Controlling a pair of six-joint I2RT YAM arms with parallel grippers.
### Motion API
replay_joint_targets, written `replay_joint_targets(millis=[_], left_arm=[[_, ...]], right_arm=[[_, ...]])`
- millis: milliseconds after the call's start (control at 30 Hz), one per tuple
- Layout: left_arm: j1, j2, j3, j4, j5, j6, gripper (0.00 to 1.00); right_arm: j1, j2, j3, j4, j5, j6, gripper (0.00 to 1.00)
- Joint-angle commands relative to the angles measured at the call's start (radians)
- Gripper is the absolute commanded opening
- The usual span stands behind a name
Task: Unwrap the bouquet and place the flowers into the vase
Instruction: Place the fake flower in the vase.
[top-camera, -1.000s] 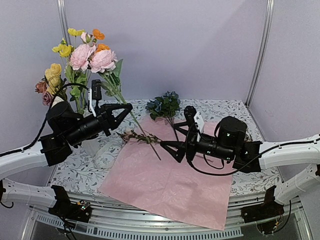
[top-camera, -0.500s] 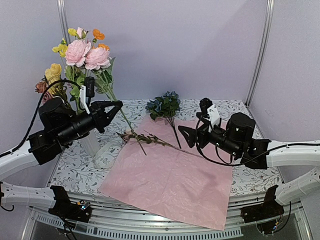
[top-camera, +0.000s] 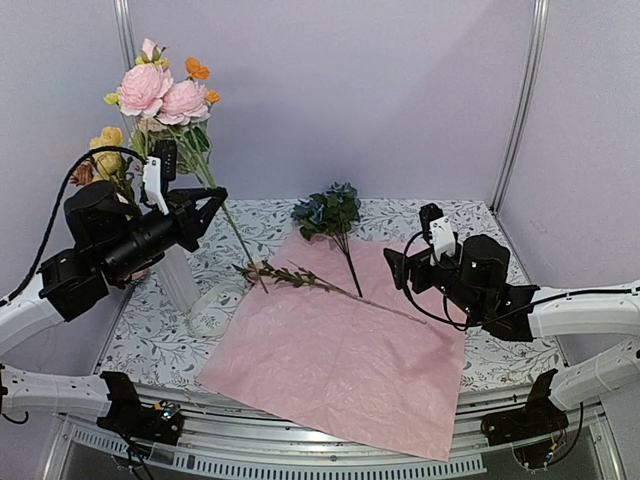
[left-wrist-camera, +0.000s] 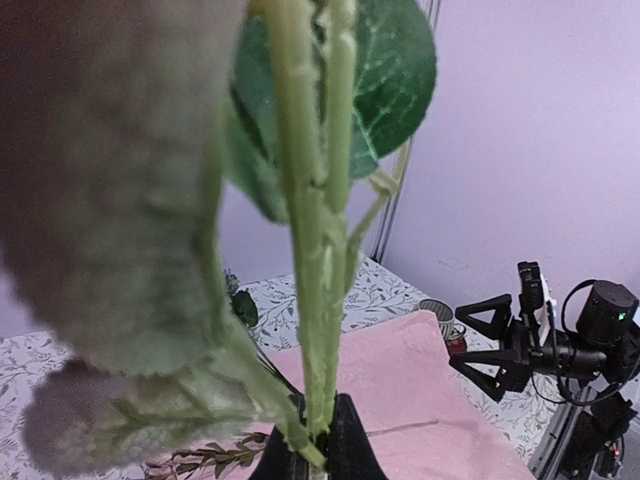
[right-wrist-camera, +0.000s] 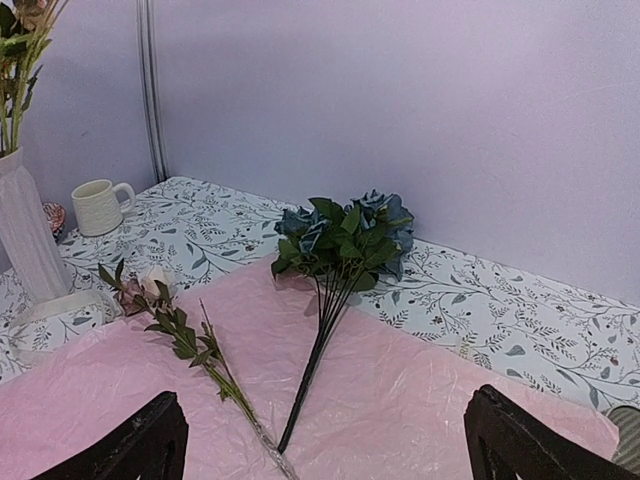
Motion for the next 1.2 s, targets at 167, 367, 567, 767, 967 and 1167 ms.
replay_joint_targets(millis=[167, 367, 567, 767, 967, 1167], left_arm=[[0.007, 0.01, 0.13, -0.108, -0.222, 0.188, 0.0], [0.011, 0.018, 0.214, -0.132, -0.426, 0.361, 0.0], [0.018, 0.034, 0.284, -0.088, -0.639, 0.543, 0.0], [0.037, 0.061, 0.318, -0.108, -0.73, 0.609, 0.0], [0.094, 0.052, 0.27, -0.054, -0.674, 0.6, 0.0], [0.165, 0.069, 0.225, -0.031, -0.581, 0.544, 0.0]], right_arm=[[-0.001, 0.031, -0.037, 0.088, 0.007, 0.026, 0.99], [-0.001, 0.024, -0.052, 0.101, -0.002, 0.022, 0.99], [-0.001, 0.024, -0.06, 0.111, -0.006, 0.018, 0.99], [0.0, 0.016, -0.066, 0.111, -0.008, 0.018, 0.99], [-0.001, 0.016, -0.068, 0.114, -0.017, 0.018, 0.99], [0.0, 0.008, -0.074, 0.113, -0.017, 0.019, 0.99]])
